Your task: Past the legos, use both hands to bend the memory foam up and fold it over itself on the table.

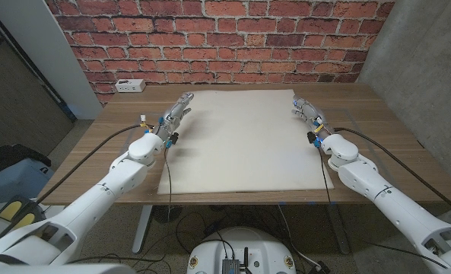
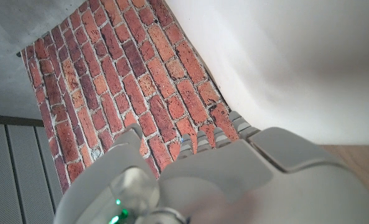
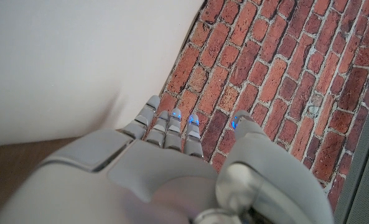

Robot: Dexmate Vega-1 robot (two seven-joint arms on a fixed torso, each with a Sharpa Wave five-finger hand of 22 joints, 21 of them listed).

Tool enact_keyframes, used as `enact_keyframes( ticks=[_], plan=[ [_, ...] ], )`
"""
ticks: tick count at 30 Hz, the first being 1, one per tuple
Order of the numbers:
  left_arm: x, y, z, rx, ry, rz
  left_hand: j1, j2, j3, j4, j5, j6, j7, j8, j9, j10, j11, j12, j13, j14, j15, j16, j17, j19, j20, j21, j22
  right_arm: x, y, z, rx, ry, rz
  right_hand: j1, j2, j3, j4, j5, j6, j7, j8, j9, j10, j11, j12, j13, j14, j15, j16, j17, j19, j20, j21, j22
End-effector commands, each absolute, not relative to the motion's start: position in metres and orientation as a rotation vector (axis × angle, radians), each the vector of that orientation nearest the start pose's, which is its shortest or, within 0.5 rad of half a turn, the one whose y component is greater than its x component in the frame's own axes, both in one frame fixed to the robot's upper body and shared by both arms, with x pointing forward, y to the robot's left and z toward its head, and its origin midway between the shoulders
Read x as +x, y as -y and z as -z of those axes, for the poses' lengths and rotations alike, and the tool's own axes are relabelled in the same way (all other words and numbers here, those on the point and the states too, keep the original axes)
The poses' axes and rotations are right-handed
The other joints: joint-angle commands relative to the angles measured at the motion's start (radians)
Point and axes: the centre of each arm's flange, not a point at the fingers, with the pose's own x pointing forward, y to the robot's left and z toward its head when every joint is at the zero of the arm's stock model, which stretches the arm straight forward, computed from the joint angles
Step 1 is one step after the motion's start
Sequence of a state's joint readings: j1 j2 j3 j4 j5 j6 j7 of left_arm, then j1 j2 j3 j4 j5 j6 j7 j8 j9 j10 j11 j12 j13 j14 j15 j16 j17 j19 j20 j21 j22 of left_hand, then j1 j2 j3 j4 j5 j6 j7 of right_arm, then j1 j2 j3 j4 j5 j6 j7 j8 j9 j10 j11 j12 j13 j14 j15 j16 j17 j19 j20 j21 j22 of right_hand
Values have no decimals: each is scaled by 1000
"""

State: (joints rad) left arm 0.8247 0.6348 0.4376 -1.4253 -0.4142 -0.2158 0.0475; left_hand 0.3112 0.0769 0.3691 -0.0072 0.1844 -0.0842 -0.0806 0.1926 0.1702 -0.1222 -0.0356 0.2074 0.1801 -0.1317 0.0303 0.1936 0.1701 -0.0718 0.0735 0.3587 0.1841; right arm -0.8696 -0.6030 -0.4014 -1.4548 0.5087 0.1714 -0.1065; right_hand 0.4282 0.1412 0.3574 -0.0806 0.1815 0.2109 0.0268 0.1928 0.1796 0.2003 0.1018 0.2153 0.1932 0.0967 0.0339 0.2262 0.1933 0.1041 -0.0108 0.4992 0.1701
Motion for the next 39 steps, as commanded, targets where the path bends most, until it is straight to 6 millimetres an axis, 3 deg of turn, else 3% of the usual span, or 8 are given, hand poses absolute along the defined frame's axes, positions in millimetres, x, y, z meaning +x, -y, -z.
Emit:
enact_keyframes(
  ticks=[1,16,28,39],
  plan=[
    [612,-274,-7,551,650,132,3,-7,1,-4,0,-8,-9,-5,3,3,-6,4,4,4,1,1,5,2,9,-1,3,619,282,14,-296,566,-108,11,1,0,-9,4,7,1,6,2,15,0,6,3,12,-2,5,2,13,2,-1,3],
    [590,-263,-4,692,663,100,1,-9,-2,-10,0,-25,-23,-12,4,-3,-10,0,4,7,-5,-3,6,11,2,-3,4,594,285,17,-428,531,-49,21,4,3,-21,7,18,3,7,2,22,0,5,4,22,0,6,1,21,8,-6,3],
    [571,-250,-3,871,678,53,-5,-14,-8,-11,0,-35,-30,-15,4,-13,-13,-5,4,2,-11,-7,6,10,-2,-7,4,579,280,14,-556,498,-79,28,5,5,-29,9,21,-11,6,3,19,-4,1,4,24,-1,4,0,24,15,-11,3],
    [555,-252,2,922,674,26,-13,-21,-16,-14,1,-39,-36,-13,4,-13,-19,-5,5,1,-12,-8,7,13,-4,-12,5,561,273,11,-665,471,-40,34,17,10,-33,12,24,-28,4,3,18,-19,-2,4,18,-16,1,2,19,1,-20,4]
  ],
)
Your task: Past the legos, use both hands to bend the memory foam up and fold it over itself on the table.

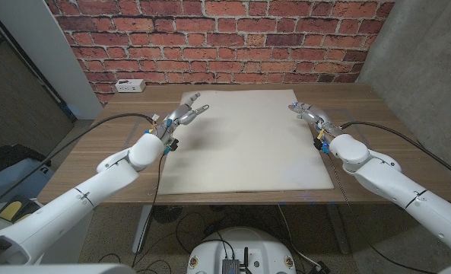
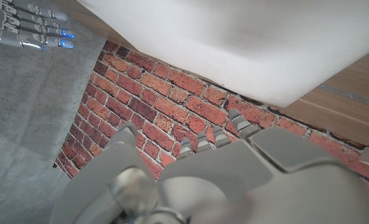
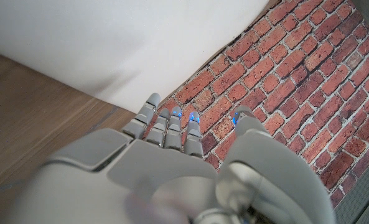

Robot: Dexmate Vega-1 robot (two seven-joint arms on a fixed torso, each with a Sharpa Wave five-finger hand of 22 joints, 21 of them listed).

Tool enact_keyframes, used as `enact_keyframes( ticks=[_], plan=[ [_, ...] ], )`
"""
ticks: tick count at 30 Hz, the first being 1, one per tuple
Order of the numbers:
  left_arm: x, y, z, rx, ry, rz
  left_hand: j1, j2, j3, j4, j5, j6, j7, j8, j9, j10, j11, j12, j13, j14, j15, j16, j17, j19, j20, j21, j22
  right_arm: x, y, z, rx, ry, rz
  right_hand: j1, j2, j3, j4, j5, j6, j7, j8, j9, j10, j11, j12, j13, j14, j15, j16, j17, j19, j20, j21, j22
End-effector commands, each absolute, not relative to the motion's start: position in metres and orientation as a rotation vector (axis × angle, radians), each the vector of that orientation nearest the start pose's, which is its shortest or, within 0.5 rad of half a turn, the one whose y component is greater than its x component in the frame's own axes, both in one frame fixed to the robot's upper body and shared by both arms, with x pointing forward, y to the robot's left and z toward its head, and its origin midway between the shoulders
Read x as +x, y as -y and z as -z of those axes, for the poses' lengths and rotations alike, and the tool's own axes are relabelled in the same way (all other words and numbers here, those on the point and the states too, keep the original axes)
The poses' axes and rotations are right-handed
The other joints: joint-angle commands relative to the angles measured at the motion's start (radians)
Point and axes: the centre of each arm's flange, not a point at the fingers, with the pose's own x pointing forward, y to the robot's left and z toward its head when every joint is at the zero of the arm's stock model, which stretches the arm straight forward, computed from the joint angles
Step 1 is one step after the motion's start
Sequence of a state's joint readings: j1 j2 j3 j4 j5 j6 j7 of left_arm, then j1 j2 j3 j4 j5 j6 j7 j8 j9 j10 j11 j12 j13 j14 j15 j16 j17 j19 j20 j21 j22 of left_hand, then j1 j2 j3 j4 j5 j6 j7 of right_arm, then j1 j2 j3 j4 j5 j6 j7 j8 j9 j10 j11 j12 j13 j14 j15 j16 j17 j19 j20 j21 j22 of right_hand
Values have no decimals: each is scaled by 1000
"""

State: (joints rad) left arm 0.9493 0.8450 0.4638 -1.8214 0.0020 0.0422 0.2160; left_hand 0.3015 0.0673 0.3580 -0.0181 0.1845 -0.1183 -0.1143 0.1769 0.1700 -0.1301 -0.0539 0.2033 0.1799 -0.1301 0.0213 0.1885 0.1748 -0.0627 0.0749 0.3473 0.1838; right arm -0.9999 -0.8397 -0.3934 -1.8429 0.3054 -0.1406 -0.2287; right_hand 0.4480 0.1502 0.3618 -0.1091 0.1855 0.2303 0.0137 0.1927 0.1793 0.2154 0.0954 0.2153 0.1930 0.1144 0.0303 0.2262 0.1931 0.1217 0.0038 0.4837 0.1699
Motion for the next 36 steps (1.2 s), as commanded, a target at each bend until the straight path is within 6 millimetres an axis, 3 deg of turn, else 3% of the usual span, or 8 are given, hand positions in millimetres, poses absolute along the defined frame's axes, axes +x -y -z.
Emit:
enact_keyframes(
  ticks=[1,20,36],
  plan=[
    [554,-251,2,928,675,25,-5,-13,-7,-3,1,-6,-3,3,4,-7,0,-1,5,-3,-3,-4,2,1,-7,-3,5,559,272,11,-676,470,-38,15,9,6,-5,8,5,-15,4,3,3,-13,-2,5,1,-13,1,3,2,-14,-5,4],
    [530,-240,14,994,674,50,-13,-23,-16,-7,2,3,-2,6,4,-5,-2,-1,5,-5,-5,-5,3,1,-7,-9,5,533,264,19,-818,437,-5,29,17,14,-13,11,18,-25,4,4,11,-20,-3,6,5,-23,1,4,7,-16,-17,4],
    [501,-228,29,1042,659,-8,-12,-24,-18,-12,4,3,0,6,4,-3,-1,0,5,-7,-8,-5,2,4,-9,-12,5,512,272,27,-916,410,33,38,17,18,-19,12,23,-29,3,4,14,-20,-3,6,4,-28,-1,4,13,-24,-24,5]
  ],
)
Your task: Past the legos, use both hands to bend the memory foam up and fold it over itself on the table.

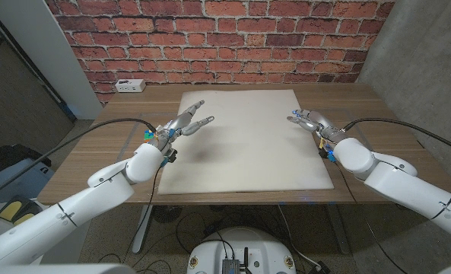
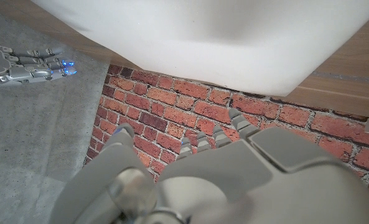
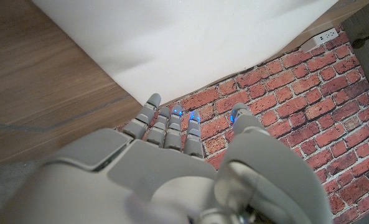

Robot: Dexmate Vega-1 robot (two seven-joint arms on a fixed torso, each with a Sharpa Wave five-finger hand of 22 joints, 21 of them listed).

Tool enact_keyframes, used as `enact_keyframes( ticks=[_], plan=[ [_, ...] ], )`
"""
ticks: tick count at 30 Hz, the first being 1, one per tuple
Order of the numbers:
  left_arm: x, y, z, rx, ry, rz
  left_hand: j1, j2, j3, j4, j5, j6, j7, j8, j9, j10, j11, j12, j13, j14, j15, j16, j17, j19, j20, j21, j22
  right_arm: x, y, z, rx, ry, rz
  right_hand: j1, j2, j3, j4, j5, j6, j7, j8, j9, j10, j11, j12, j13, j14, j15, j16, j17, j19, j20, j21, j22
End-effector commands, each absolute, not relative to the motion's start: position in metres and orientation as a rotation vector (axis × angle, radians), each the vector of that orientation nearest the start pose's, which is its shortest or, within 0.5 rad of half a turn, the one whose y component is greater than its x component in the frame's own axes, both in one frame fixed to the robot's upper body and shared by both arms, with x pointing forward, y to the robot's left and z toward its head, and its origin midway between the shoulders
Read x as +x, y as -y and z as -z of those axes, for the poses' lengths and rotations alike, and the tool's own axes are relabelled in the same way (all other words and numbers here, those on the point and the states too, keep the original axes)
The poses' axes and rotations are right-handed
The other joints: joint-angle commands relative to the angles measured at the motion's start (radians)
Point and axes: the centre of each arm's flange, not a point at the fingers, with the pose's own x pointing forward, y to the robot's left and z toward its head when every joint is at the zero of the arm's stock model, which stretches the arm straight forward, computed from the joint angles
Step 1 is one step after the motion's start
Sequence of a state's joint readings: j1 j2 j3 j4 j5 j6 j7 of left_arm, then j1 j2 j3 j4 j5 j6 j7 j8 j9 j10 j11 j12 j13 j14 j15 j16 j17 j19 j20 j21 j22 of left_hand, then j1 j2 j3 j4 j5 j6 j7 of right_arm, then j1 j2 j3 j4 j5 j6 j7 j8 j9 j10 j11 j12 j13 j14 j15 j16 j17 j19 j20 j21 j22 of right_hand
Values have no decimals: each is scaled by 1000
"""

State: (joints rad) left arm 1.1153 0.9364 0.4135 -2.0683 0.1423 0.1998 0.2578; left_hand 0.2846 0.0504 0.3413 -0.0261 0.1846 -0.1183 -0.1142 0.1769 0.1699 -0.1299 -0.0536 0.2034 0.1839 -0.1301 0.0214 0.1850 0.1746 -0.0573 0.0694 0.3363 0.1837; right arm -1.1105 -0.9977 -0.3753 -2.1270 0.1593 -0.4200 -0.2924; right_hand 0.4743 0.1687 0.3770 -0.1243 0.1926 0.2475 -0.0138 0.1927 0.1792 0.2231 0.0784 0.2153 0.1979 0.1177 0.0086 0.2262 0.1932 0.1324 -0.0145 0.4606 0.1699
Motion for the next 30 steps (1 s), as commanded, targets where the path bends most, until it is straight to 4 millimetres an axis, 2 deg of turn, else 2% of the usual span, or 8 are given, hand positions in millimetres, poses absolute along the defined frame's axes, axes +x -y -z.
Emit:
enact_keyframes(
  ticks=[1,4,6,13,21,22,24,30],
  plan=[
    [499,-228,30,1047,655,-13,5,-8,-1,-4,4,3,0,6,4,-3,-2,0,1,-7,-7,-2,2,-2,-4,-1,5,510,272,28,-920,406,34,12,-1,2,-4,5,6,-2,3,5,7,-5,-3,2,1,-7,-1,4,2,-6,-1,5],
    [496,-225,29,1083,641,-28,14,6,5,-10,7,14,43,10,5,14,-5,5,1,0,-7,0,1,7,0,-3,5,505,271,30,-934,392,43,13,-1,3,-4,5,7,-3,3,5,6,-6,-4,2,-2,-9,-2,4,0,-9,-4,5],
    [494,-224,29,1099,634,-24,16,9,6,-11,8,15,53,10,5,18,-5,6,1,2,-7,1,1,9,3,-3,5,502,271,32,-943,386,46,14,-1,3,-5,5,6,-3,2,5,5,-4,-4,2,-3,-8,-3,4,0,-9,-4,5],
    [483,-224,33,1126,622,-28,23,15,9,-19,8,45,63,18,5,47,-3,15,1,11,-14,3,0,16,4,-6,5,490,269,41,-968,362,75,15,-1,3,-5,5,6,-4,1,5,5,-9,-5,2,-7,-11,-4,5,-1,-11,-9,5],
    [471,-228,39,1146,615,-33,27,14,9,-25,7,60,62,20,4,60,-4,17,1,20,-18,4,0,27,-3,-5,4,480,267,47,-990,344,84,18,0,4,-5,5,5,-4,0,5,5,-11,-6,2,-8,-13,-5,5,0,-14,-14,5],
    [469,-228,39,1156,613,-33,29,12,8,-29,7,67,79,20,4,67,-4,18,1,22,-17,3,0,29,-4,-6,4,479,266,48,-994,340,78,18,-1,4,-6,5,6,-3,0,5,5,-9,-6,2,-8,-12,-6,5,1,-12,-14,5],
    [465,-228,39,1174,615,-36,31,12,8,-31,7,70,83,20,4,69,0,18,0,27,-19,4,-1,32,-13,-6,4,477,266,50,-1003,340,83,19,-3,3,-6,5,4,-2,-1,5,0,-9,-8,2,-12,-10,-7,5,-3,-7,-18,5],
    [456,-228,45,1192,613,-35,36,9,6,-41,6,79,100,17,4,77,13,16,1,31,-23,2,-1,49,-69,-6,4,470,266,55,-1017,319,81,18,-7,1,-7,4,2,-1,-2,5,-2,-9,-10,2,-14,-11,-9,5,-3,-6,-21,5]
  ],
)
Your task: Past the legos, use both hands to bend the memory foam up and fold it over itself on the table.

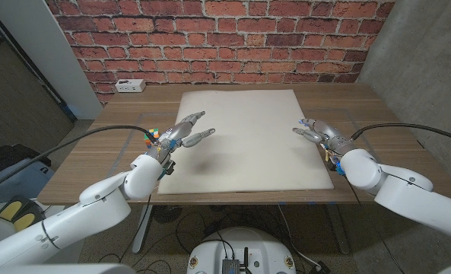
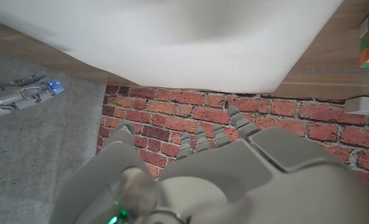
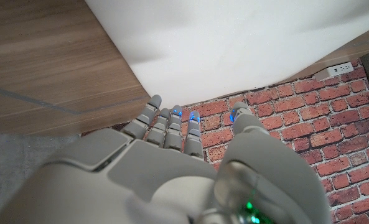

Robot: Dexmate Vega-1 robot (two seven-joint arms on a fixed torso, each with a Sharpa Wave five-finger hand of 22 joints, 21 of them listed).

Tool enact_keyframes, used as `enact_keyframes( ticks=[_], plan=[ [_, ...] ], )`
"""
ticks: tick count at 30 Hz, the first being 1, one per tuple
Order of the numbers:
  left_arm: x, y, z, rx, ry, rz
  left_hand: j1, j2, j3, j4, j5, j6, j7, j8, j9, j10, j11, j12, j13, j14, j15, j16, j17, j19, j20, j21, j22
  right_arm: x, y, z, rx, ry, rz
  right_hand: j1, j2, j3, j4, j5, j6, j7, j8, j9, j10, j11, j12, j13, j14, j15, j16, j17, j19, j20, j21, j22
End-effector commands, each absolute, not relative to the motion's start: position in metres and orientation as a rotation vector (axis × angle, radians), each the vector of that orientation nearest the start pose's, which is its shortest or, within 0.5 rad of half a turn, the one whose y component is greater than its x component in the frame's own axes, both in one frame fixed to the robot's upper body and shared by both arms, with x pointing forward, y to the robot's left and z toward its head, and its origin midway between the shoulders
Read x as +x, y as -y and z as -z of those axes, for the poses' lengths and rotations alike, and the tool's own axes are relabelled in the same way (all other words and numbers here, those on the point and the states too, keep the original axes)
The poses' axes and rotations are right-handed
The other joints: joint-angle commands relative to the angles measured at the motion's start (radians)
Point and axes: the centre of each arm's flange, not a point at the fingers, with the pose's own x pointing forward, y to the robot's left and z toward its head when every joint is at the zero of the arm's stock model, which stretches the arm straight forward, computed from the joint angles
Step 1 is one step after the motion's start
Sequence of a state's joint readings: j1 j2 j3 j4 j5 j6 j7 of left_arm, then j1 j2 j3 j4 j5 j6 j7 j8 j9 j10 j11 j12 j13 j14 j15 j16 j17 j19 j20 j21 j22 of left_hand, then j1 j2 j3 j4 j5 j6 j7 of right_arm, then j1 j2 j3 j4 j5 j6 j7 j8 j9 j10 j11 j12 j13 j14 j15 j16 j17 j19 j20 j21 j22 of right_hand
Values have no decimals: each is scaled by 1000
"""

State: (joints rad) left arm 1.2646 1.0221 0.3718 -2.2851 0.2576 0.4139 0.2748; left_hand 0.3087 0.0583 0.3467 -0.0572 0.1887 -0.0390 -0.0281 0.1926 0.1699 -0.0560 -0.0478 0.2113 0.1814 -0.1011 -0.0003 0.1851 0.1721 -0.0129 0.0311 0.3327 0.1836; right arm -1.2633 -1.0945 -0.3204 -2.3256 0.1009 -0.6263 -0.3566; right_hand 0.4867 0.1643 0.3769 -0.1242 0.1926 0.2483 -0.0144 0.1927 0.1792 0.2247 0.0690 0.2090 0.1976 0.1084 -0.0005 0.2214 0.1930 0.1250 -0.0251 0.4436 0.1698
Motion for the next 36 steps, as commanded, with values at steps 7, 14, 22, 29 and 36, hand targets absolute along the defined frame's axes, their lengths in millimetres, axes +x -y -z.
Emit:
enact_keyframes(
  ticks=[7,14,22,29,36],
  plan=[
    [442,-226,50,1219,613,-57,10,-8,-5,-13,1,5,17,1,4,11,6,9,3,6,-4,2,2,11,-35,-3,3,462,266,60,-1041,320,82,5,-7,-2,-9,4,-1,7,-3,6,-9,0,-5,3,-7,0,-5,4,3,17,-9,5],
    [432,-222,52,1261,618,-73,6,-34,-20,-24,0,36,9,6,4,36,1,13,3,25,-8,6,1,28,-33,-3,2,454,266,66,-1067,309,91,2,-18,-8,-11,3,-3,11,-4,6,-11,0,-6,3,-7,2,-7,3,8,22,-12,5],
    [424,-220,58,1295,626,-75,9,-44,-26,-33,3,56,-1,7,3,57,-7,16,3,40,-21,6,1,47,-51,-3,2,442,266,77,-1086,286,104,3,-26,-11,-15,2,-3,17,-3,6,-13,1,-7,3,-6,5,-8,1,10,26,-15,5],
    [419,-221,62,1314,635,-97,20,-52,-31,-46,6,77,-20,5,3,77,-18,16,3,49,-47,3,0,75,-98,-1,0,433,267,80,-1107,272,119,-14,-55,-30,-15,-6,-11,20,-5,6,-19,3,-9,3,-6,8,-10,1,14,30,-21,5],
    [409,-216,67,1383,674,-169,49,-65,-34,-71,10,137,-27,13,4,135,-32,27,3,105,-63,11,-2,131,-111,4,-2,423,265,86,-1142,241,110,-24,-76,-44,-16,-12,-23,13,-9,6,-29,3,-12,3,-7,13,-12,0,18,35,-26,5]
  ],
)
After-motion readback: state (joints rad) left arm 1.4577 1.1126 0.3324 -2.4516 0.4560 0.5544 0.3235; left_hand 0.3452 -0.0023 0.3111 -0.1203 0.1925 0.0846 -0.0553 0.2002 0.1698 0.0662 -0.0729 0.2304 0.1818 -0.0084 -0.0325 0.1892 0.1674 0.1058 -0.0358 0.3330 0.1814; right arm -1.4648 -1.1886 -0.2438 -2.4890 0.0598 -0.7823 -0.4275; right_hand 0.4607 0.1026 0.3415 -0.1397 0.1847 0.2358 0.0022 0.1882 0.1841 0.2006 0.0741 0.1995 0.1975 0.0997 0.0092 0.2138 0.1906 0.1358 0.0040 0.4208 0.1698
